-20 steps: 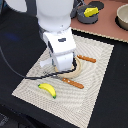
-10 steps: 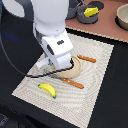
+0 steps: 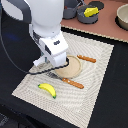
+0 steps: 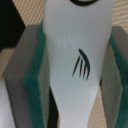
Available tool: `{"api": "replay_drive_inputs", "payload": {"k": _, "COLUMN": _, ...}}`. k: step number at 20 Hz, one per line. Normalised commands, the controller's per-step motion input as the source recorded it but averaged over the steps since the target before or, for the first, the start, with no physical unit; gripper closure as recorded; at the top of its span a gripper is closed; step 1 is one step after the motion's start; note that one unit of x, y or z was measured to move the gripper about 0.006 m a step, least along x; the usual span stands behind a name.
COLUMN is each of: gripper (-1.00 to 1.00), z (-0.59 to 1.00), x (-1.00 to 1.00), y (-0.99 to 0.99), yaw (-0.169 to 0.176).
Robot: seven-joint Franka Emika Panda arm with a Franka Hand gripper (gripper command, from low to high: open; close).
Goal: Interact with the objects in diverse but meaningful ways.
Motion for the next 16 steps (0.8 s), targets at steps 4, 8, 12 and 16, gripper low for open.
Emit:
{"api": "replay_drive_inputs", "payload": {"k": 4, "gripper": 1.0, "z": -0.08, "x": -0.51, "y": 0.19, "yaw": 0.001}}
{"api": "replay_drive_inputs", "payload": {"k": 8, "gripper": -1.0, "z": -0.07, "x": -0.3, "y": 0.1, "yaw": 0.004}}
{"api": "replay_drive_inputs", "payload": {"k": 12, "gripper": -1.0, "z": -0.16, "x": -0.35, "y": 0.07, "yaw": 0.012}}
{"api": "replay_drive_inputs", "payload": {"k": 16, "gripper": -1.0, "z": -0.09, "x": -0.33, "y": 0.06, "yaw": 0.01}}
